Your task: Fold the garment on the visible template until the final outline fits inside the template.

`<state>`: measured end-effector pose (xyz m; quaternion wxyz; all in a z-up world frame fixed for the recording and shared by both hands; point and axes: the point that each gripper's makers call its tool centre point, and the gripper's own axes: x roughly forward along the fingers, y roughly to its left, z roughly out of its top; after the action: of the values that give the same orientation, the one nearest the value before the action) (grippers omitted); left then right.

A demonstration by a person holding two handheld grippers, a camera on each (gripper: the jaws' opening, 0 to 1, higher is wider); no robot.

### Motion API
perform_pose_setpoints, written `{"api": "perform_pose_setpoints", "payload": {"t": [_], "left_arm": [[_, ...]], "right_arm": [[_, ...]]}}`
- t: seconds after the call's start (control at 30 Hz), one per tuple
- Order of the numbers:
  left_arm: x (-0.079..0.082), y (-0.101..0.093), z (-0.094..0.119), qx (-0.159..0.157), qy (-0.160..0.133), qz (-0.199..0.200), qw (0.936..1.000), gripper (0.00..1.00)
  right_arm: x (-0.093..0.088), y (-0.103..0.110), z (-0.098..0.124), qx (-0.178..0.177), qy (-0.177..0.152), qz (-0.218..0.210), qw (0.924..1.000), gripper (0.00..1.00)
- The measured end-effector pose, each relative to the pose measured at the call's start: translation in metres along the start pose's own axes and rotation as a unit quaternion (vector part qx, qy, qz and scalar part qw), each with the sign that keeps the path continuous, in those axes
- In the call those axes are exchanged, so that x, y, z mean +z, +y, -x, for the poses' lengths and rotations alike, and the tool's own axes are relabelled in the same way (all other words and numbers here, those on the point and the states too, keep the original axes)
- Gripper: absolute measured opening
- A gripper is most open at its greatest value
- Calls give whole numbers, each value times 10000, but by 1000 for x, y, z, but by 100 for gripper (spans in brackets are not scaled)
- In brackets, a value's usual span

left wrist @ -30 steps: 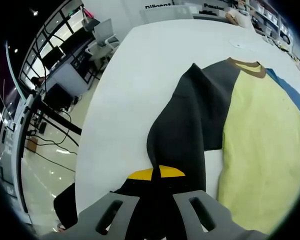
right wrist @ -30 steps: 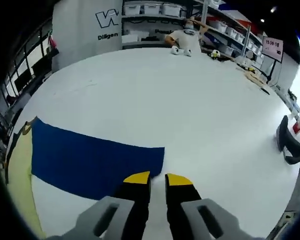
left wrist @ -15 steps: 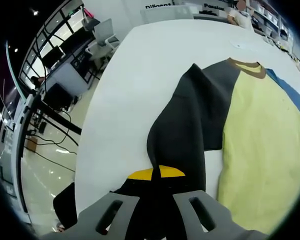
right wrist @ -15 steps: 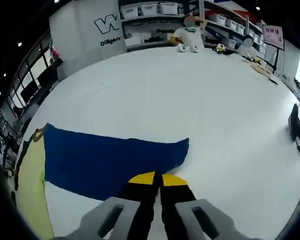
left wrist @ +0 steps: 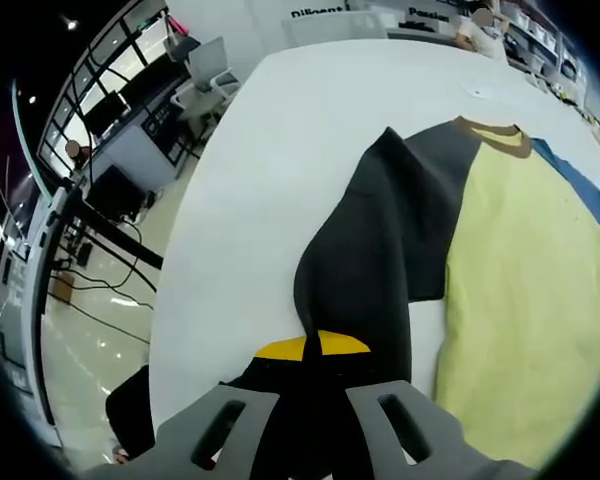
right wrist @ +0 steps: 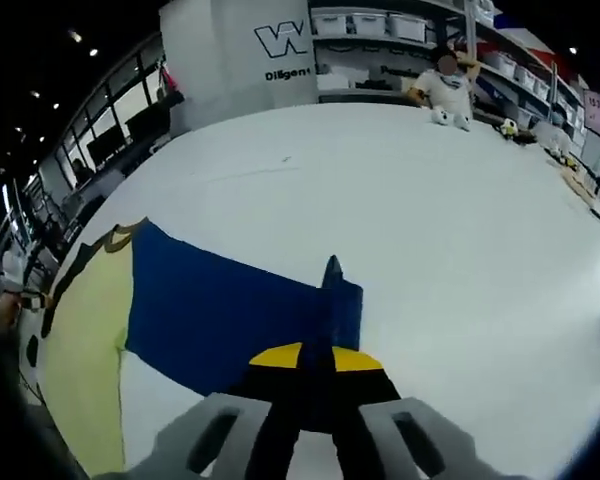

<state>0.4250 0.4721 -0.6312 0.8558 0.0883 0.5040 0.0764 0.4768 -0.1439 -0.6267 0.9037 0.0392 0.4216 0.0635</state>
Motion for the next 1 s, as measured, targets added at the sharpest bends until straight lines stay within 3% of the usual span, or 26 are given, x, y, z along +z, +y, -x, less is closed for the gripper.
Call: {"api": "perform_pose_setpoints", "payload": {"t": [0.13,0.23,0.3,0.37,0.6,0.7,0.8,0.93,1.0], "left_arm": [[0,0,0,-8,-12,13,10000,2],[0,0,0,-2,-11,-7,10000,2],[0,0,0,-1,-7,-18,10000,2],[0,0,0,-4,-6,-22,10000,2],[0,0,0,4,-12,-34,10000,2],[0,0,0,4,-15,-23,10000,2],[0,0,0,2,-9,-15,10000,2],[0,0,0,2,-8,-1,10000,2],[0,0,0,-9,-9,15,10000,2]], "right_arm": [[-3,12,2,276,79,52,9996,4],[1,8,7,246,10,199,9995,5],[7,2,12,155,-158,466,9987,11],[7,-4,13,83,-169,418,9989,18],[4,-18,12,-145,-219,331,9991,24],[5,-11,11,-15,-265,191,9995,22],[6,-4,10,13,-299,368,9989,20],[11,1,8,-52,-375,743,9965,1],[13,3,7,-104,-387,927,9949,0]]}}
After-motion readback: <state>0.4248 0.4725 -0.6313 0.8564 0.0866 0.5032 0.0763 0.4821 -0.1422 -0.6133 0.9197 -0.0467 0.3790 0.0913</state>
